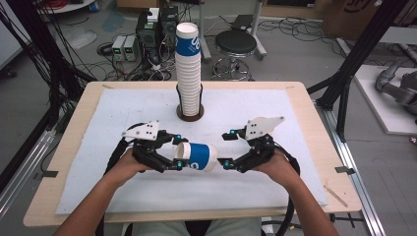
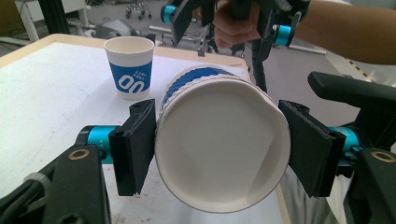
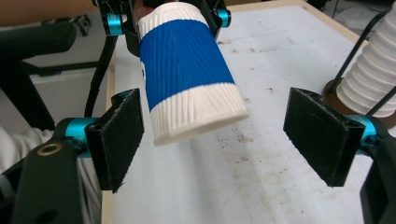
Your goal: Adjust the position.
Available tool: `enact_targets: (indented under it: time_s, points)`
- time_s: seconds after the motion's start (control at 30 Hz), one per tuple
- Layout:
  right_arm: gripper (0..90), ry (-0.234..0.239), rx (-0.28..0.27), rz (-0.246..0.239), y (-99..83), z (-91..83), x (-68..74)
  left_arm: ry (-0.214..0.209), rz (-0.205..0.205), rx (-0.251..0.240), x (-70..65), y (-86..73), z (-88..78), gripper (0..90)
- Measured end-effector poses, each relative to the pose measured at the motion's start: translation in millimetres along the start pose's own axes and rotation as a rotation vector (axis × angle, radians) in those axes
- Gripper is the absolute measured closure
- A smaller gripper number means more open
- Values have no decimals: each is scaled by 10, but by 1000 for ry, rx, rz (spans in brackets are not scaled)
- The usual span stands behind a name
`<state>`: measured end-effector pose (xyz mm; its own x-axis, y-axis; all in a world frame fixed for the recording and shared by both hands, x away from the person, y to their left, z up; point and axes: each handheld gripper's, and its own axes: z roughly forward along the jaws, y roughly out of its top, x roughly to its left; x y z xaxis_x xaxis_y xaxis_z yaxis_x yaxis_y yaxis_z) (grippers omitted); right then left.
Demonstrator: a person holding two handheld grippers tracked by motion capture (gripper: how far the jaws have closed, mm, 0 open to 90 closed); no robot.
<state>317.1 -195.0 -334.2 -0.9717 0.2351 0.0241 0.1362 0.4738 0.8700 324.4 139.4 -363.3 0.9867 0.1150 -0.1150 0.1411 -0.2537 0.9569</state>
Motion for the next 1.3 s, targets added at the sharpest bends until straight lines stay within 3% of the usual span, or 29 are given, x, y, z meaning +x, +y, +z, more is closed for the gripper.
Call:
enact_targets:
  time_s: [0.3, 0.53, 0.7, 0.77, 0.87, 1.3]
  points:
    - [207, -28, -117, 61, -255, -58, -4, 10, 5, -78, 6, -70, -42, 306]
    - [206, -71, -149, 66, -411, -57, 36, -7, 8, -133, -22, -164, -55, 306]
    - [206, -48, -182, 68, -507, -19, 57, -13, 8, -142, -43, -208, -56, 306]
    - [206, -8, -180, 81, -535, 15, 63, -18, 8, -146, -52, -206, -52, 306]
    - [206, 14, -182, 88, -566, 76, 80, -26, 12, -150, -58, -202, -45, 306]
    - [206, 82, -196, 106, -552, 170, 102, -65, 7, -175, -84, -185, 46, 306]
